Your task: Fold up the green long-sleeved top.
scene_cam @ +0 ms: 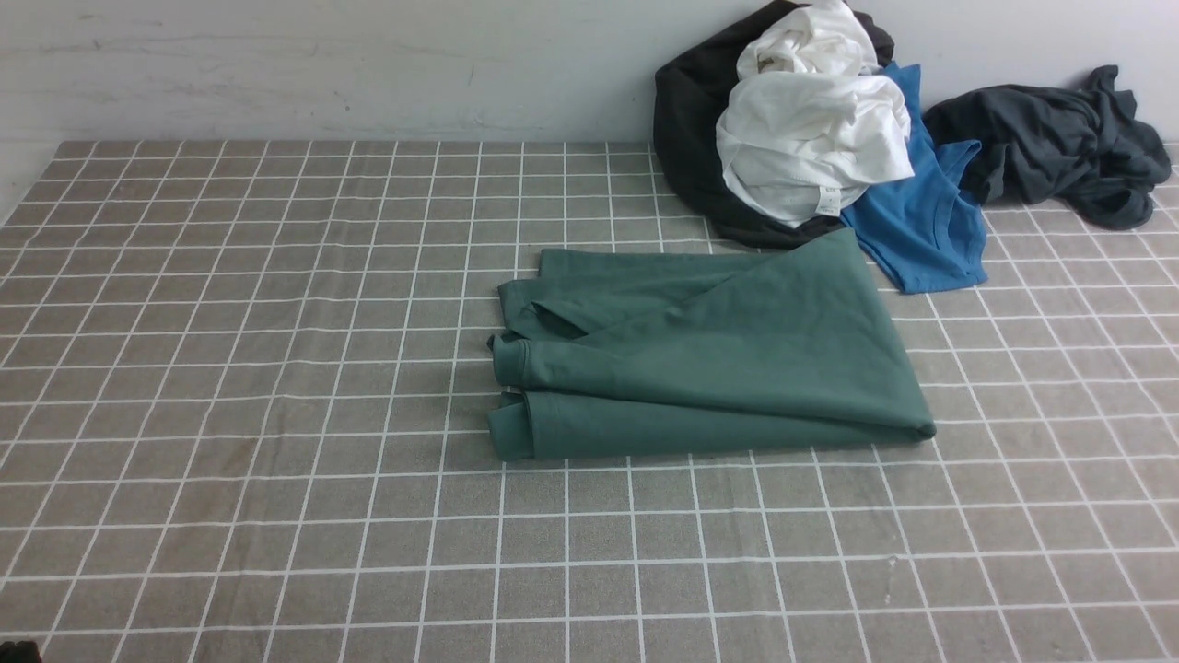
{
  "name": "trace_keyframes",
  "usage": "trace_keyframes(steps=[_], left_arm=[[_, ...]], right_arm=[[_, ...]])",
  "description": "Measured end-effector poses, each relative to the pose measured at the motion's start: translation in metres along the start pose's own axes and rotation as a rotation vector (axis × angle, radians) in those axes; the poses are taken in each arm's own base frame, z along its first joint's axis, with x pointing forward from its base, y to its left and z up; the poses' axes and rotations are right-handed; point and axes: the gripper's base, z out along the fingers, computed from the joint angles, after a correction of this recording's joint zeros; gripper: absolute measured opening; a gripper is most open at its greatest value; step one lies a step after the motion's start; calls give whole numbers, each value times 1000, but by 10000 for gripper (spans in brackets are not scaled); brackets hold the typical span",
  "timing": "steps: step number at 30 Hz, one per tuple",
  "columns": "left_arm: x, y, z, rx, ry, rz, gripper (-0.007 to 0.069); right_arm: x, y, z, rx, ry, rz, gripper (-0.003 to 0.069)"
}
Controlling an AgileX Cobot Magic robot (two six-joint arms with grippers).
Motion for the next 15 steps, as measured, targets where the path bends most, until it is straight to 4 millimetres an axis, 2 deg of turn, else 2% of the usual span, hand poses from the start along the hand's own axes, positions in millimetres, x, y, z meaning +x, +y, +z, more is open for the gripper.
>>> trace_keyframes(steps=[15], left_arm=[[1,-3,0,35,10,83,-8]], right_arm=[[0,0,0,0,0,0,-14]])
